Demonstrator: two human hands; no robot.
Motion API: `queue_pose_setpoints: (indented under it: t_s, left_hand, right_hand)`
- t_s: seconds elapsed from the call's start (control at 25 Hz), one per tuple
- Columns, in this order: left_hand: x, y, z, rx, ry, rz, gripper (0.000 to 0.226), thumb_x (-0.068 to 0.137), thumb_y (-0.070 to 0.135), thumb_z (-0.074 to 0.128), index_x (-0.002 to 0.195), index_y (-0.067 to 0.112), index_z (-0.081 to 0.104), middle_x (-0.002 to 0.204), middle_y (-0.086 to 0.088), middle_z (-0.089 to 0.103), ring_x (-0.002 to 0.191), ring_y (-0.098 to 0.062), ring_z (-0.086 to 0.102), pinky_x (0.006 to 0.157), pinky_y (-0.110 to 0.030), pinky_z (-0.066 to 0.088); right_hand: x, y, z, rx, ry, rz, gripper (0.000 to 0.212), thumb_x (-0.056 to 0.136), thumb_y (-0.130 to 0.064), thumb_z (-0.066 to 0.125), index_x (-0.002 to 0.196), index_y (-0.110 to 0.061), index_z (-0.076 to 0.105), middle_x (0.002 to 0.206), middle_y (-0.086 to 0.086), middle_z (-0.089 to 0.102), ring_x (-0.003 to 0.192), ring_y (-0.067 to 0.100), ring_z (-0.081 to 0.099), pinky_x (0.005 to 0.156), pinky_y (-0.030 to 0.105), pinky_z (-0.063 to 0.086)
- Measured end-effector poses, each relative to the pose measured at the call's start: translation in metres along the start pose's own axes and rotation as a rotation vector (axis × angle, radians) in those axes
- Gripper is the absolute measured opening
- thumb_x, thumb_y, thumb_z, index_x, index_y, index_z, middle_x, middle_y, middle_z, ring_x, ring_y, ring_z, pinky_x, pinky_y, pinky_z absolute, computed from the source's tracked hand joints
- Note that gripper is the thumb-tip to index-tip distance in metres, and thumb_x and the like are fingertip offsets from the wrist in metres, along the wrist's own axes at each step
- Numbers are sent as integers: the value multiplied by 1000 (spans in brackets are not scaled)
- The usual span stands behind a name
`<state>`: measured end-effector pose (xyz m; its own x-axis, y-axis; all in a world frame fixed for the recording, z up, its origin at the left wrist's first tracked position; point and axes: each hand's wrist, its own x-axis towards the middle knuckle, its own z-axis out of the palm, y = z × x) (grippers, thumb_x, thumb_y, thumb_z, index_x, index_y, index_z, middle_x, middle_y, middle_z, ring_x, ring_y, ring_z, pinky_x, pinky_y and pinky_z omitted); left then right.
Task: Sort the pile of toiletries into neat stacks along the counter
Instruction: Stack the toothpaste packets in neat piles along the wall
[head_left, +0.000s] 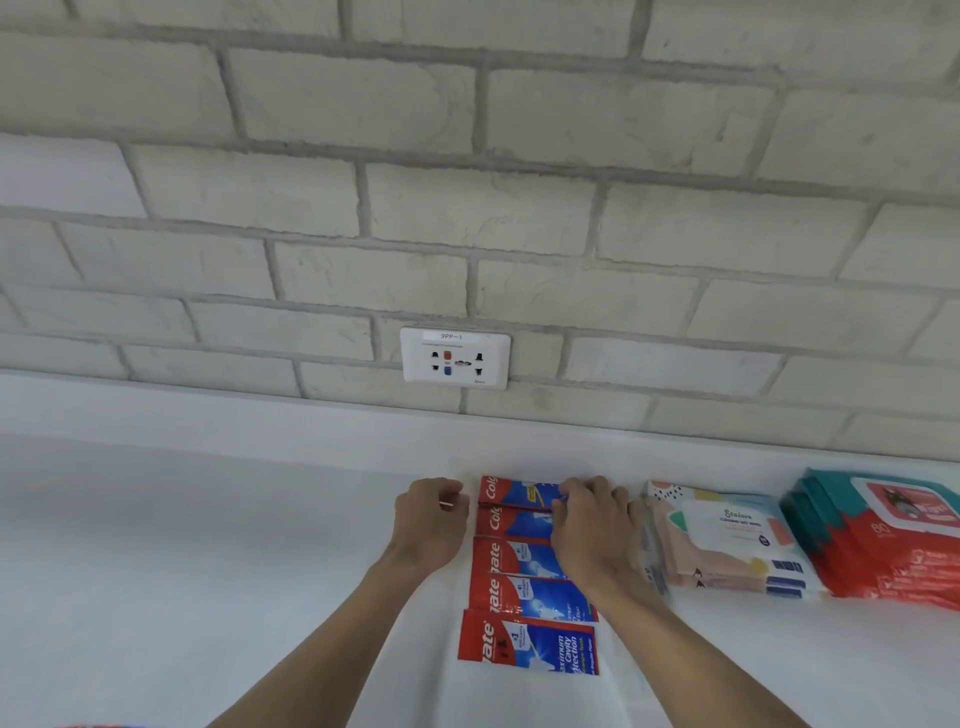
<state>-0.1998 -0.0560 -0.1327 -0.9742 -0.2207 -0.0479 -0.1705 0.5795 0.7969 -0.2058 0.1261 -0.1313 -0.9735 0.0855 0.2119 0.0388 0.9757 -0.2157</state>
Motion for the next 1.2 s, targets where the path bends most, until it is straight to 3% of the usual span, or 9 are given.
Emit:
queue_pose_setpoints:
  t_s: [0.28, 0.44, 0.76, 1.0, 1.2]
  left_hand:
    - [-34, -10, -34, -29, 55, 62, 26, 95, 21, 54, 118, 17, 66, 115, 3, 68, 87, -4, 60, 81, -14, 44]
    - [-70, -18, -58, -83, 42, 103, 22, 92, 19, 57, 111, 19, 69, 106, 11, 68, 81, 2, 62, 65, 0, 40]
    - [-136, -66, -140, -51, 128, 155, 18, 89, 13, 61, 96, 27, 71, 97, 18, 67, 84, -4, 63, 67, -4, 42]
    - [-162, -128, -208, 71, 144, 55, 16, 89, 16, 62, 95, 31, 65, 98, 14, 67, 91, -11, 63, 73, -18, 49]
    - [-173, -174, -235, 268, 36, -30, 31, 93, 28, 58, 122, 19, 58, 122, 3, 61, 102, -9, 55, 66, -10, 46]
  right_hand:
    - [-27, -30, -14, 242, 5, -69, 22, 98, -31, 46, 115, -27, 59, 115, -5, 56, 110, 17, 49, 96, 30, 34]
    - [-61, -59, -25, 498, -86, -146, 19, 93, -17, 52, 108, -20, 63, 108, -2, 60, 103, 12, 51, 92, 26, 43]
    - [-147, -133, -37, 671, -167, -247, 19, 90, -15, 57, 103, -25, 66, 102, -7, 63, 86, 4, 55, 76, 10, 42]
    - [-193, -186, -26, 624, -388, -327, 22, 93, -24, 57, 114, -23, 63, 109, -6, 61, 97, 9, 56, 85, 20, 49]
    - [-214, -215, -11, 476, -546, -367, 41, 92, -34, 60, 129, -21, 52, 128, 1, 51, 118, 15, 48, 90, 24, 47]
